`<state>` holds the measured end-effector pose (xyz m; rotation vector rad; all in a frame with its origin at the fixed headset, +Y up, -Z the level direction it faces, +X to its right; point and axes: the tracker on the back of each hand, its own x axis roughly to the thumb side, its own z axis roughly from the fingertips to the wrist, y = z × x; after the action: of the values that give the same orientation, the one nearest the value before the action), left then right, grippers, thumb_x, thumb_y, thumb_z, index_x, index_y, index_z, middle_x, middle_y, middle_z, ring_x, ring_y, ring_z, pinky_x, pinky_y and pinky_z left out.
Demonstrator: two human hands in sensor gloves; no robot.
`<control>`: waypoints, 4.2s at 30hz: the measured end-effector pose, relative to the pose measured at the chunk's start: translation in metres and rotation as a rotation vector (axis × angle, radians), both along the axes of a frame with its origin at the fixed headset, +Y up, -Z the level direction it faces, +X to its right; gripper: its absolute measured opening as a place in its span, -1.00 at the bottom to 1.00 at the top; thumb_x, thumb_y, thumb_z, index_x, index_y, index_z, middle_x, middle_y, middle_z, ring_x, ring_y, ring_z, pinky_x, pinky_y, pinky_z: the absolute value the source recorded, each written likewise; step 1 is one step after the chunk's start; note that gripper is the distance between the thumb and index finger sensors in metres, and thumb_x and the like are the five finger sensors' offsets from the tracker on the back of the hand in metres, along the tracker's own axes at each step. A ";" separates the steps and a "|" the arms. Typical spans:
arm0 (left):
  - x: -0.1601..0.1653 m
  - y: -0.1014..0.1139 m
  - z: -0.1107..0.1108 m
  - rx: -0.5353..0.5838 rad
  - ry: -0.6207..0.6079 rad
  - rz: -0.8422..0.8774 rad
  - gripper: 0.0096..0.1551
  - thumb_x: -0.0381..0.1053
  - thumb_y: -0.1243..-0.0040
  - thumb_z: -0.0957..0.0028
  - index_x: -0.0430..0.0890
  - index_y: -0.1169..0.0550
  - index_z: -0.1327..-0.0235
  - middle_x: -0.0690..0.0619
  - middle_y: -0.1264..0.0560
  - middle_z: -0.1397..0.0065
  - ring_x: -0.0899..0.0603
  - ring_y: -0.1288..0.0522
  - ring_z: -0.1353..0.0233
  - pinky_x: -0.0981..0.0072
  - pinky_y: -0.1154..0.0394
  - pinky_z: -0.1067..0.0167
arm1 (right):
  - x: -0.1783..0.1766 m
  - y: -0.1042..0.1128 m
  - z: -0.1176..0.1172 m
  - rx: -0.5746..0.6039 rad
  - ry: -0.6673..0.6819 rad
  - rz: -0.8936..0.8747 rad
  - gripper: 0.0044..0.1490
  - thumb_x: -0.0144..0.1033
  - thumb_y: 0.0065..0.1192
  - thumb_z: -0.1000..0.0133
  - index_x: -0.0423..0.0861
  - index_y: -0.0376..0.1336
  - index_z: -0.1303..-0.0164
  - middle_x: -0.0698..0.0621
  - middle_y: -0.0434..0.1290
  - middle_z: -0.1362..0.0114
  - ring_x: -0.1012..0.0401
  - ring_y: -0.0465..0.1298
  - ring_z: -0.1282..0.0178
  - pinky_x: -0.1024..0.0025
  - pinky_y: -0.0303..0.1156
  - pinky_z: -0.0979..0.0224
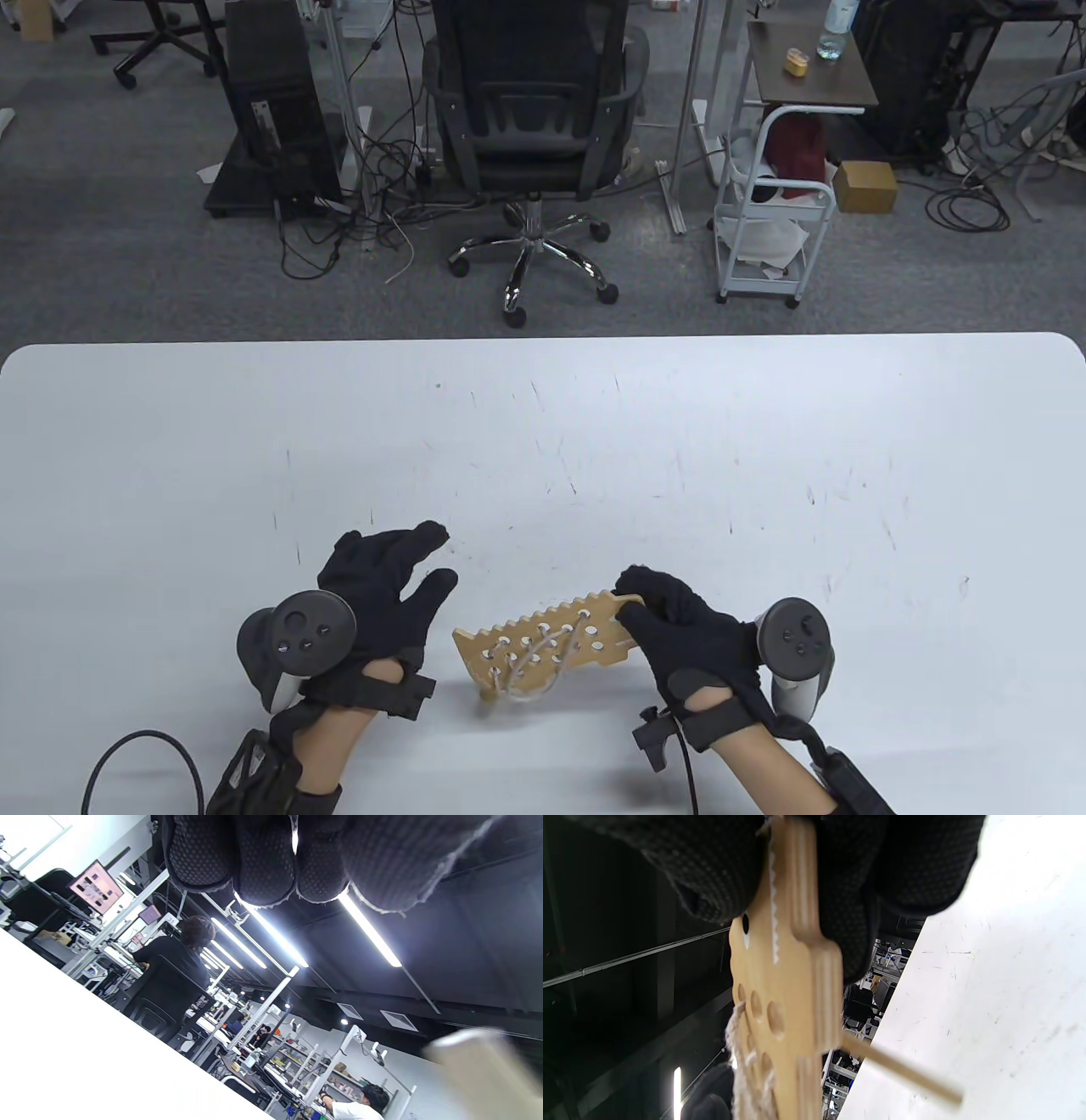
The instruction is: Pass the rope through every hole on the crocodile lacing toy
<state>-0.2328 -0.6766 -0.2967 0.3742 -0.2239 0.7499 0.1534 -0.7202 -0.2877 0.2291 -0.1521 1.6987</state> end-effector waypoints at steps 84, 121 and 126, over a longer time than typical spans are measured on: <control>0.044 -0.042 -0.012 -0.270 -0.352 0.311 -0.50 0.25 -0.39 0.14 0.18 -0.74 -0.08 0.10 -0.64 -0.21 -0.16 -0.57 -0.29 -0.25 -0.21 -0.47 | -0.013 -0.017 0.001 -0.239 0.207 -0.344 -0.40 -0.22 0.33 -0.06 -0.15 0.30 -0.29 -0.03 0.64 -0.16 0.12 0.74 0.02 0.14 0.54 -0.14; -0.035 -0.049 -0.037 -0.228 -0.063 0.476 -0.50 0.25 -0.36 0.12 0.20 -0.72 -0.09 0.12 -0.66 -0.17 -0.14 -0.59 -0.26 -0.24 -0.22 -0.47 | 0.020 -0.024 -0.019 -0.267 0.079 -0.383 -0.40 -0.22 0.32 -0.07 -0.15 0.30 -0.29 -0.04 0.63 -0.17 0.12 0.73 0.01 0.14 0.54 -0.15; -0.044 -0.053 -0.040 -0.240 -0.033 0.506 -0.51 0.25 -0.37 0.13 0.20 -0.73 -0.08 0.11 -0.66 -0.17 -0.15 -0.58 -0.26 -0.24 -0.22 -0.47 | 0.021 -0.024 -0.020 -0.269 0.076 -0.386 -0.40 -0.22 0.32 -0.07 -0.15 0.30 -0.29 -0.03 0.64 -0.17 0.12 0.73 0.01 0.14 0.54 -0.15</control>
<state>-0.2764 -0.7301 -0.3372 0.1881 -0.0659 1.2681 0.1741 -0.7438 -0.3074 0.0577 0.0856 1.3072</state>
